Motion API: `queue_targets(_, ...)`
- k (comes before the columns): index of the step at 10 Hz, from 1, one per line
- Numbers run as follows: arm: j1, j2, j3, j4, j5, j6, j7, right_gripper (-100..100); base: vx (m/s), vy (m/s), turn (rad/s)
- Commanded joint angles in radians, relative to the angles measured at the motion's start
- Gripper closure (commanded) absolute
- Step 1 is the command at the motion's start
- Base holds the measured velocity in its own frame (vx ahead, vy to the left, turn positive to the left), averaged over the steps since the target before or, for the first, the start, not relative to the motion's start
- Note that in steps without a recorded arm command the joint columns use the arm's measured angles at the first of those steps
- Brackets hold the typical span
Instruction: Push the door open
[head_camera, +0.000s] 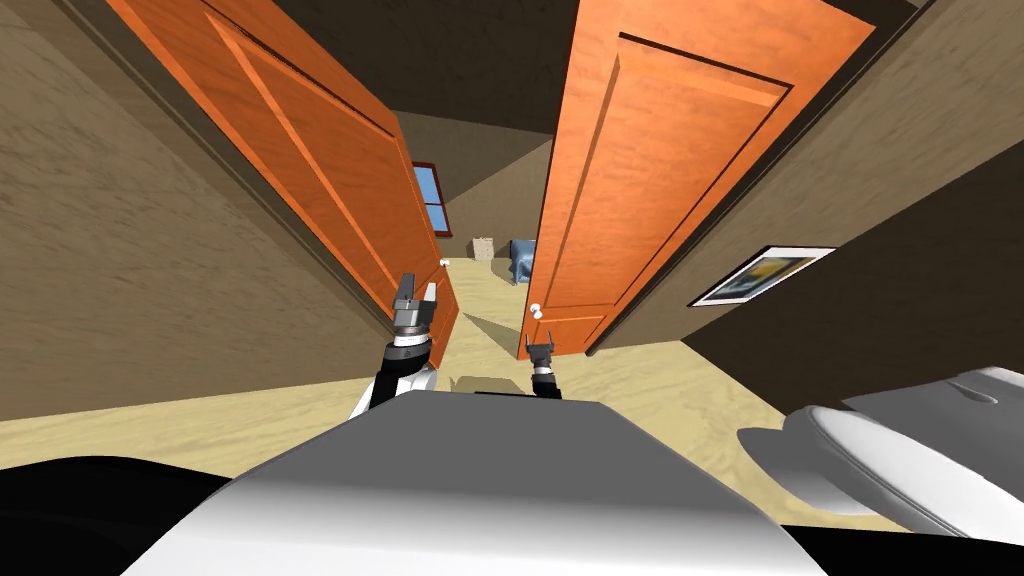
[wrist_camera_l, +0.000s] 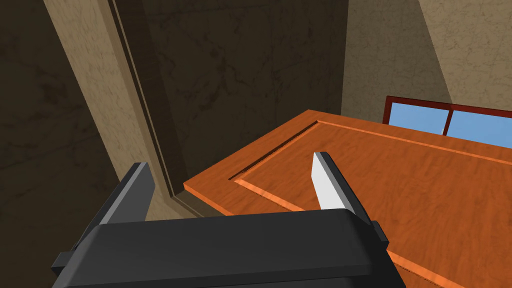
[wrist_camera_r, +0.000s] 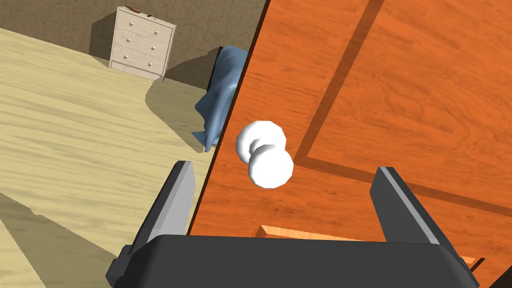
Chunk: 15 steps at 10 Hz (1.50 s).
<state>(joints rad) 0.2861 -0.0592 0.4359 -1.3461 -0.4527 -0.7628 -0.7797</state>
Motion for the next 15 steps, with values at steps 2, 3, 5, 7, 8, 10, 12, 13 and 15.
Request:
queue_targets(2, -0.010, 0.001, 0.031, 0.059, -0.036, -0.027, -0.048, -100, 0.047, -0.118, 0.092)
queue_targets(3, -0.016, 0.003, 0.042, 0.083, -0.049, -0.037, -0.064, -100, 0.046, -0.110, 0.094)
queue_targets(5, -0.027, 0.009, 0.064, 0.131, -0.075, -0.056, -0.096, -100, 0.065, -0.112, 0.094)
queue_targets(7, -0.038, 0.015, 0.084, 0.173, -0.097, -0.073, -0.123, -100, 0.053, -0.109, 0.092)
queue_targets(8, -0.043, 0.018, 0.093, 0.193, -0.108, -0.082, -0.137, -100, 0.041, -0.088, 0.078)
queue_targets(10, -0.056, 0.028, 0.118, 0.248, -0.137, -0.104, -0.173, -100, 0.035, -0.109, 0.095)
queue_targets(12, -0.064, 0.034, 0.133, 0.281, -0.155, -0.118, -0.195, -100, 0.057, -0.107, 0.076)
queue_targets(13, -0.070, 0.040, 0.144, 0.306, -0.168, -0.128, -0.211, -100, 0.044, -0.101, 0.087)
queue_targets(15, -0.080, 0.049, 0.161, 0.343, -0.188, -0.144, -0.236, -100, 0.040, -0.117, 0.080)
